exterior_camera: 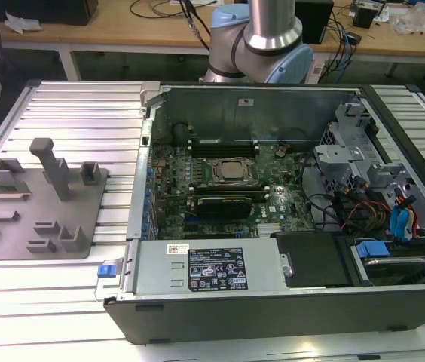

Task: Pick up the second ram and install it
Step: 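Pick up the second ram and move it above second insertion slot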

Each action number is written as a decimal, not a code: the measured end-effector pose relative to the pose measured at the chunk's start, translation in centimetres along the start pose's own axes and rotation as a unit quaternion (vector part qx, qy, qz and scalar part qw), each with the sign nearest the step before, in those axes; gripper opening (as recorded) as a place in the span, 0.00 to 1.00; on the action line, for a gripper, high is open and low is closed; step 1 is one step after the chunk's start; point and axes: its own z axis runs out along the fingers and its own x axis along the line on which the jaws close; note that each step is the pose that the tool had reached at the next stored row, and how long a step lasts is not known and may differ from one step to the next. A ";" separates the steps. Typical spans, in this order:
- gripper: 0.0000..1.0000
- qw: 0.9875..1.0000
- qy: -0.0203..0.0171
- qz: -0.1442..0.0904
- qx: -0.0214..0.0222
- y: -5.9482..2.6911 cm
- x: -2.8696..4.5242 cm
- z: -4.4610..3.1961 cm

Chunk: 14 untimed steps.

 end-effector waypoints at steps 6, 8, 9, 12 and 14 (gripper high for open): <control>0.09 1.000 -0.001 0.000 0.000 0.00 -0.02 -3.61; 0.09 1.000 -0.001 0.000 0.000 0.00 -0.02 -4.23; 0.09 1.000 -0.001 0.000 0.000 0.00 -0.02 -4.66; 0.09 1.000 -0.001 0.000 0.000 -0.02 -0.03 -5.94; 0.09 1.000 -0.001 0.000 0.000 -0.05 -0.04 -6.72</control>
